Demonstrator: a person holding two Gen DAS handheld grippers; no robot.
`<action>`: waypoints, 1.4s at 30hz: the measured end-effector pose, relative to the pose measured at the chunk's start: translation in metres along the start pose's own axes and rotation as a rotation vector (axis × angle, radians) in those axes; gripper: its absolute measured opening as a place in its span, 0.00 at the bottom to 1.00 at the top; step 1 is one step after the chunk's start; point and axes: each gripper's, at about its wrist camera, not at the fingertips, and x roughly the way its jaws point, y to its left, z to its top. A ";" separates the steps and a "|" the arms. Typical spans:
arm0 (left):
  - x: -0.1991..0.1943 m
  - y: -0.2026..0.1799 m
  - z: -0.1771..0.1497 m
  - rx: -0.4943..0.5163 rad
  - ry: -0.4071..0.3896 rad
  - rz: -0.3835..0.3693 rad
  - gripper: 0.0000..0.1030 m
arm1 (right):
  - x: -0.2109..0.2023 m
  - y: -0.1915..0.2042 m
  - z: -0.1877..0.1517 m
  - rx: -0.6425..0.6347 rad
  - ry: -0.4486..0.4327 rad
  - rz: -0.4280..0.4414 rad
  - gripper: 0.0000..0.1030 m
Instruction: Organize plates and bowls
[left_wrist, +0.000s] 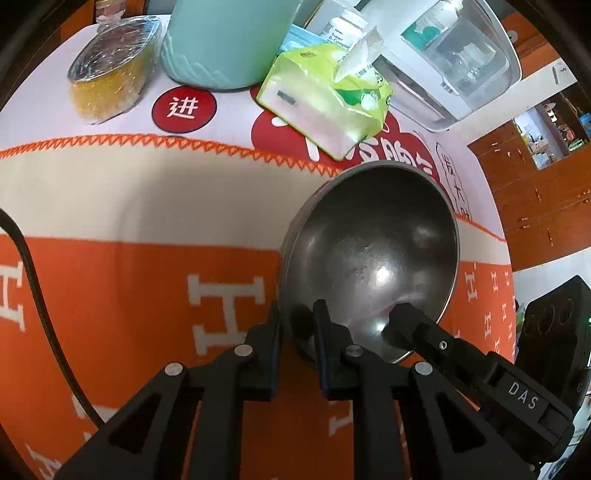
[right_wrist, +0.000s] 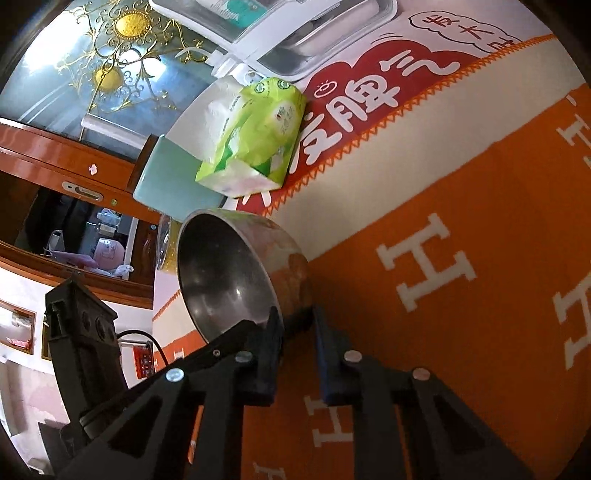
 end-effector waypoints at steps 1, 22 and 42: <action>-0.002 0.000 -0.003 0.000 0.005 0.002 0.14 | -0.001 0.001 -0.002 0.004 0.004 -0.003 0.15; -0.092 -0.004 -0.069 0.068 -0.028 -0.034 0.15 | -0.074 0.042 -0.068 -0.052 -0.051 -0.016 0.15; -0.175 -0.011 -0.154 0.104 -0.122 -0.095 0.15 | -0.150 0.066 -0.152 -0.163 -0.086 -0.023 0.15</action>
